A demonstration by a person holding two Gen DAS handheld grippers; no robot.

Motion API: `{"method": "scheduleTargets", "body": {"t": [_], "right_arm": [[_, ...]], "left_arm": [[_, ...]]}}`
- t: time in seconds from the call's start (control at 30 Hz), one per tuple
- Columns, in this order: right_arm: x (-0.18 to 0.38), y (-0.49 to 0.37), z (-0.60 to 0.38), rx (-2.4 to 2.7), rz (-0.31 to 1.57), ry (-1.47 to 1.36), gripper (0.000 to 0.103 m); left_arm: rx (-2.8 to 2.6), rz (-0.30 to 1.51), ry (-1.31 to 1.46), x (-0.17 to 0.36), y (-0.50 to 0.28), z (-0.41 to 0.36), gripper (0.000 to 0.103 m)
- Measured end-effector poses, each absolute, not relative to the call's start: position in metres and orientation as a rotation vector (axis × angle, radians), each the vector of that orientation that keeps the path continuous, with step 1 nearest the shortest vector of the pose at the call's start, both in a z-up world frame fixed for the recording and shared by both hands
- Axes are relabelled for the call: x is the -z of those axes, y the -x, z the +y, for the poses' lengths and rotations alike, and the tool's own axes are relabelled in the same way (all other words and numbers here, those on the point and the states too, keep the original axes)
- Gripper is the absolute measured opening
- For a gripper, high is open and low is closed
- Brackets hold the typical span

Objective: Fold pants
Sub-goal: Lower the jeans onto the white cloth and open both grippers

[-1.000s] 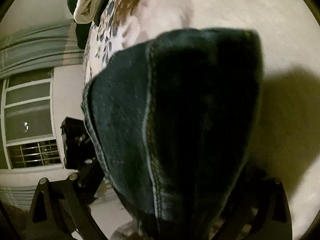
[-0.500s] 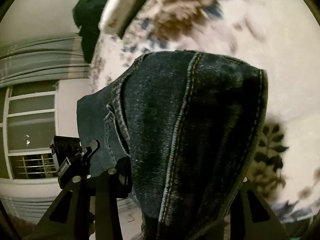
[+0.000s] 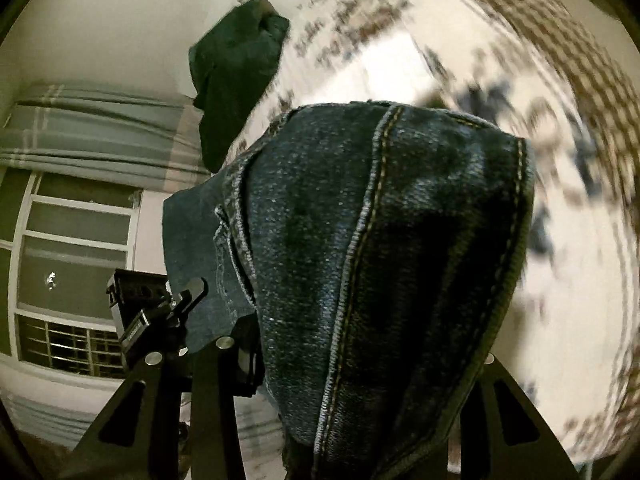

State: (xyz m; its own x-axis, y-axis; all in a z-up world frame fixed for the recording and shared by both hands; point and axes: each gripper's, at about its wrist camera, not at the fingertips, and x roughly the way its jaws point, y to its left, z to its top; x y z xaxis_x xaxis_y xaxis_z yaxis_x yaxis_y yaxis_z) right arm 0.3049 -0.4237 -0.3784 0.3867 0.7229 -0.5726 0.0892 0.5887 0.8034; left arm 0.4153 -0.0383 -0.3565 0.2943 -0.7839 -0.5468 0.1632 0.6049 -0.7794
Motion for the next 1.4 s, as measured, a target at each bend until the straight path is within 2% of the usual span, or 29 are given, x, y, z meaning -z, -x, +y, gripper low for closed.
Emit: {"method": "scheduleTargets", "body": {"t": [0.23, 0.37, 0.43, 0.47, 0.5, 0.53, 0.63, 0.73, 0.83, 0.9, 0.97, 1.03, 1.13, 1.2, 1.4], "right_arm": [[0.376, -0.466, -0.421, -0.522, 1.120, -0.861, 0.045], [0.420, -0.571, -0.414, -0.560, 1.190, -0.866, 0.045], [0.453, -0.609, -0.410, -0.548, 1.250, -0.813, 0.057], [0.474, -0.625, -0.411, -0.489, 1.298, -0.786, 0.074], [0.497, -0.637, -0.416, -0.407, 1.340, -0.778, 0.078], [0.511, -0.643, -0.418, -0.372, 1.370, -0.779, 0.078], [0.538, -0.640, -0.425, -0.312, 1.391, -0.776, 0.078], [0.541, -0.633, -0.429, -0.291, 1.360, -0.779, 0.078], [0.544, -0.637, -0.426, -0.227, 1.387, -0.702, 0.081], [0.540, -0.637, -0.419, -0.181, 1.413, -0.632, 0.088], [0.520, -0.631, -0.401, -0.117, 1.389, -0.444, 0.094], [0.498, -0.622, -0.383, -0.047, 1.354, -0.272, 0.095], [0.467, -0.598, -0.359, 0.048, 1.272, -0.095, 0.098], [0.452, -0.583, -0.350, 0.092, 1.247, -0.069, 0.098], [0.400, -0.533, -0.342, 0.166, 1.189, -0.078, 0.098]], "left_arm": [[0.680, 1.065, 0.678, 0.365, -0.544, -0.041, 0.037], [0.636, 1.093, 0.720, 0.407, -0.615, -0.034, 0.040], [0.585, 1.158, 0.731, 0.438, -0.640, -0.030, 0.046], [0.507, 1.212, 0.709, 0.460, -0.653, -0.025, 0.050], [0.450, 1.250, 0.682, 0.477, -0.658, -0.021, 0.050], [0.412, 1.278, 0.657, 0.494, -0.661, -0.016, 0.050], [0.409, 1.248, 0.657, 0.513, -0.649, -0.003, 0.074], [0.419, 1.232, 0.608, 0.516, -0.637, -0.004, 0.076], [0.388, 1.232, 0.505, 0.525, -0.630, -0.010, 0.085], [0.337, 1.243, 0.442, 0.517, -0.624, -0.016, 0.085], [0.269, 1.230, 0.324, 0.488, -0.616, -0.029, 0.084], [0.215, 1.191, 0.208, 0.463, -0.605, -0.042, 0.083], [0.122, 1.120, 0.046, 0.432, -0.581, -0.067, 0.090], [0.086, 1.107, -0.010, 0.416, -0.568, -0.079, 0.096], [0.041, 1.078, -0.026, 0.384, -0.547, -0.081, 0.096]]}}
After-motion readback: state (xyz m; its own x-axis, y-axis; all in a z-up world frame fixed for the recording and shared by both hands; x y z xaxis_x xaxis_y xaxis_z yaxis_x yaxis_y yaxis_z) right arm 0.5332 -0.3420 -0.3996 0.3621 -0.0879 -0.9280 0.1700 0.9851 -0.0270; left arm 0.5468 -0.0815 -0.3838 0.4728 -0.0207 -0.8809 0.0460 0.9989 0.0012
